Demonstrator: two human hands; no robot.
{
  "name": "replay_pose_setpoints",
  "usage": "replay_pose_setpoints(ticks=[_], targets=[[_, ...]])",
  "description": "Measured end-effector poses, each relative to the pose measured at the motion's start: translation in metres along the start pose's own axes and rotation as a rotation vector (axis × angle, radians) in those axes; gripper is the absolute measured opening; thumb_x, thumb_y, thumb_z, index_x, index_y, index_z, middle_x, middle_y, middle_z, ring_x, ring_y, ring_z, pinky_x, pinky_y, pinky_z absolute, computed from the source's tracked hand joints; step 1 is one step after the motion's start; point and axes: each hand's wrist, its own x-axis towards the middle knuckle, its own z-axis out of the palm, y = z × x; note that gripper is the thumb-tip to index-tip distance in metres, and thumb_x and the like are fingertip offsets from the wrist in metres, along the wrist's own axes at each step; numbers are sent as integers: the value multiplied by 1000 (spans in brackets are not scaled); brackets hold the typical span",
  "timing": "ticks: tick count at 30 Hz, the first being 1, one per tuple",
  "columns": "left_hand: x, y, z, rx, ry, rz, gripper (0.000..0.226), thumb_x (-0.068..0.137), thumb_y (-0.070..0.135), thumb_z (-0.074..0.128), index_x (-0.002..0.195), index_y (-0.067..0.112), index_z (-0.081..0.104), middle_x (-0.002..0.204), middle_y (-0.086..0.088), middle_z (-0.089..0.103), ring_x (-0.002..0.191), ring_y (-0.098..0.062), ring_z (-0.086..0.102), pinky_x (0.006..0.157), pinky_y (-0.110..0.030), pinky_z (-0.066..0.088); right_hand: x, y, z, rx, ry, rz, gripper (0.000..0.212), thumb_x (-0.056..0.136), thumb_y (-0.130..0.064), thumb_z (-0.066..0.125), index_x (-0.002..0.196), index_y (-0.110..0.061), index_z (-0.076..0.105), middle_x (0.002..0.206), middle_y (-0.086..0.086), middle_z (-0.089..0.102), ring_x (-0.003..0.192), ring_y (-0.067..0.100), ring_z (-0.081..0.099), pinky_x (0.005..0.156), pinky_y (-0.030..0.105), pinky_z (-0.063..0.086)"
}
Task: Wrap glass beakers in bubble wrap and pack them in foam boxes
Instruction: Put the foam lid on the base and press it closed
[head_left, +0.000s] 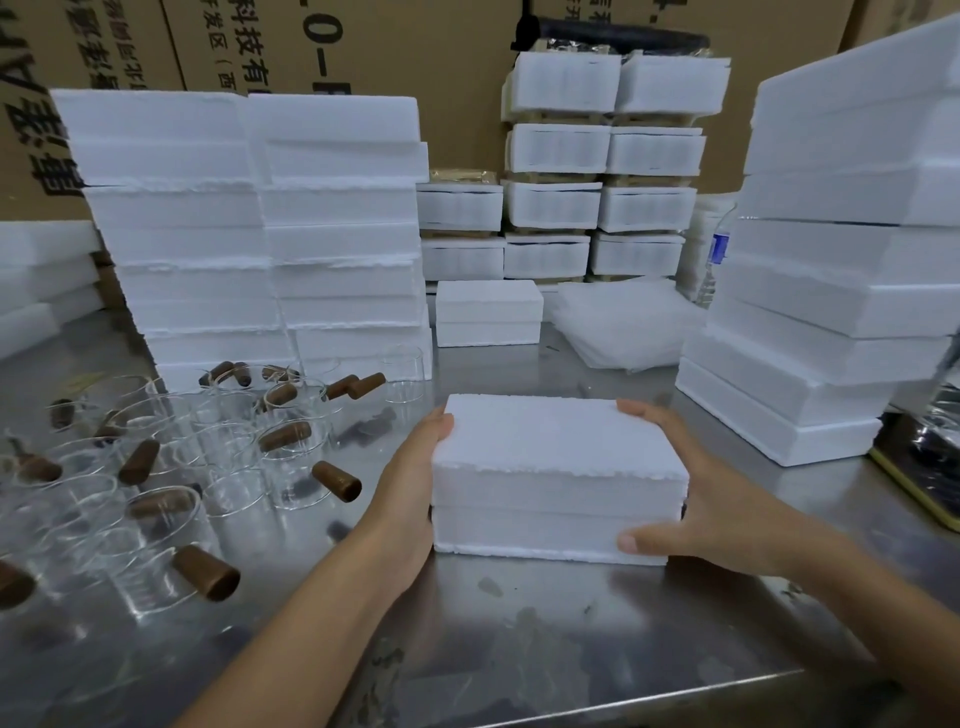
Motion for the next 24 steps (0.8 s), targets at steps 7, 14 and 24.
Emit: replay_pose_setpoints(ticks=[7,14,24], targets=[[21,-7,11,-36,-185,90,54,85,54,41,115,18,67,117,-4,69,110,-19,63,92,-35,47,8,8,-18,15,116,-21,94,60,-15,88,126,-50,32,109,-45,42,102,-17,48,72,-1,41],[40,-18,9,120,-200,143,70,60,68,63,122,34,61,125,9,63,121,-13,55,111,-43,31,11,16,-20,32,86,-15,116,37,-56,84,132,-54,18,114,-58,32,108,-31,35,79,-8,32],[54,-30,5,20,-150,166,91,42,81,70,122,39,57,124,12,63,122,-12,54,112,-44,30,32,20,-21,53,127,-46,93,33,-49,86,111,-67,40,117,-41,48,103,-19,50,73,-3,41]])
